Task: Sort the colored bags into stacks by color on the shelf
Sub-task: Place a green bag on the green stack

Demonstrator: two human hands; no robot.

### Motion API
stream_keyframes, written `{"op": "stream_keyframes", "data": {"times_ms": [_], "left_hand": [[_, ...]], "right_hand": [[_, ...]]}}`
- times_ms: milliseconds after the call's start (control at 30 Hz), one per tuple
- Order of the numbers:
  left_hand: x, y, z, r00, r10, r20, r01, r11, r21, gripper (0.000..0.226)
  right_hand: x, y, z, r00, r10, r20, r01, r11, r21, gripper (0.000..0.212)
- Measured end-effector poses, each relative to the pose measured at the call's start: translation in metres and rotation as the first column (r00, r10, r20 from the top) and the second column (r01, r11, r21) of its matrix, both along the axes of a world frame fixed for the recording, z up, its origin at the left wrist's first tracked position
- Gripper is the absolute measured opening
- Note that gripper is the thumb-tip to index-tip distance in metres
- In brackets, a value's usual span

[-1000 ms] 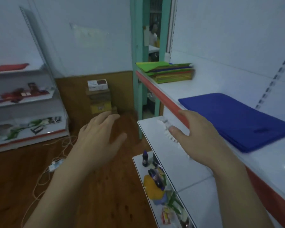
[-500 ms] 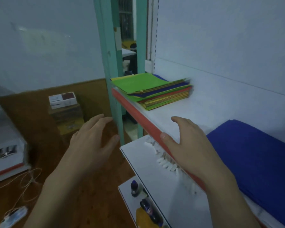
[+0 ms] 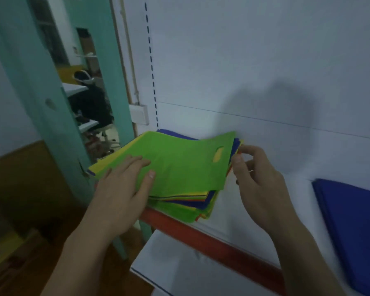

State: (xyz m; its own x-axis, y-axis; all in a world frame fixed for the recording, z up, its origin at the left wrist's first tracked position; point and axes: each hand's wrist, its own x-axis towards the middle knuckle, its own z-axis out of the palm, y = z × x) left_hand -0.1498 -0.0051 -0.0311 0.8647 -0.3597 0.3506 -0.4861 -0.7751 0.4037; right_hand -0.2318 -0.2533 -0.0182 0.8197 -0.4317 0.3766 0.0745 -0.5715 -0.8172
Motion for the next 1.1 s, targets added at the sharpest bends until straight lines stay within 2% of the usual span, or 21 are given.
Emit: {"op": "stream_keyframes", "data": {"times_ms": [100,200,333,467,533,633,700,800,900,967,1033,1100], "left_hand": [[0.028,-0.005,-0.002,0.992,-0.106,-0.068,0.111,0.991,0.078,0.067],[0.035,-0.017,-0.005,0.972,-0.222,-0.073,0.226,0.973,0.047,0.063],[0.041,-0.013,-0.004,0.942,-0.309,-0.128,0.318,0.946,0.06,0.069],[0.075,0.015,-0.002,0.992,-0.1,-0.081,0.105,0.993,0.051,0.076],[0.093,0.024,-0.005,0.989,0.005,-0.15,0.013,0.993,0.121,0.074],[0.101,0.021,-0.009,0.981,0.078,-0.175,-0.022,0.954,0.299,0.058],[0.102,0.017,-0.004,0.98,0.109,-0.166,-0.054,0.95,0.306,0.051],[0.108,0.014,0.011,0.957,0.158,-0.243,-0.072,0.943,0.326,0.056],[0.116,0.016,0.026,0.927,0.117,-0.355,-0.012,0.959,0.284,0.067],[0.117,0.017,0.03,0.929,0.063,-0.364,0.033,0.967,0.252,0.062],[0.114,0.018,0.027,0.964,0.03,-0.266,0.015,0.986,0.164,0.048],[0.111,0.021,0.022,0.989,0.013,-0.149,-0.012,1.0,0.005,0.032]], "right_hand": [[0.013,0.006,0.005,0.998,-0.001,-0.069,0.005,0.999,0.05,0.02],[0.017,0.011,0.005,0.992,0.037,-0.124,-0.028,0.997,0.075,0.025],[0.014,0.012,0.007,0.997,0.046,-0.057,-0.036,0.985,0.169,0.031],[0.012,0.007,0.004,0.998,-0.023,-0.059,0.032,0.988,0.152,0.029],[0.012,0.005,0.001,0.996,-0.03,-0.081,0.041,0.989,0.141,0.025],[0.015,0.004,-0.003,0.994,-0.021,-0.106,0.037,0.988,0.153,0.019],[0.017,0.005,-0.003,0.994,-0.029,-0.103,0.046,0.986,0.159,0.018],[0.017,0.006,-0.002,0.995,-0.042,-0.089,0.056,0.986,0.156,0.018],[0.017,0.008,-0.002,0.995,-0.057,-0.085,0.068,0.99,0.125,0.021],[0.017,0.009,-0.001,0.996,-0.054,-0.07,0.063,0.991,0.121,0.023],[0.016,0.01,-0.001,0.997,-0.053,-0.063,0.06,0.991,0.119,0.026],[0.015,0.009,-0.002,0.997,-0.056,-0.06,0.064,0.989,0.135,0.027]]}}
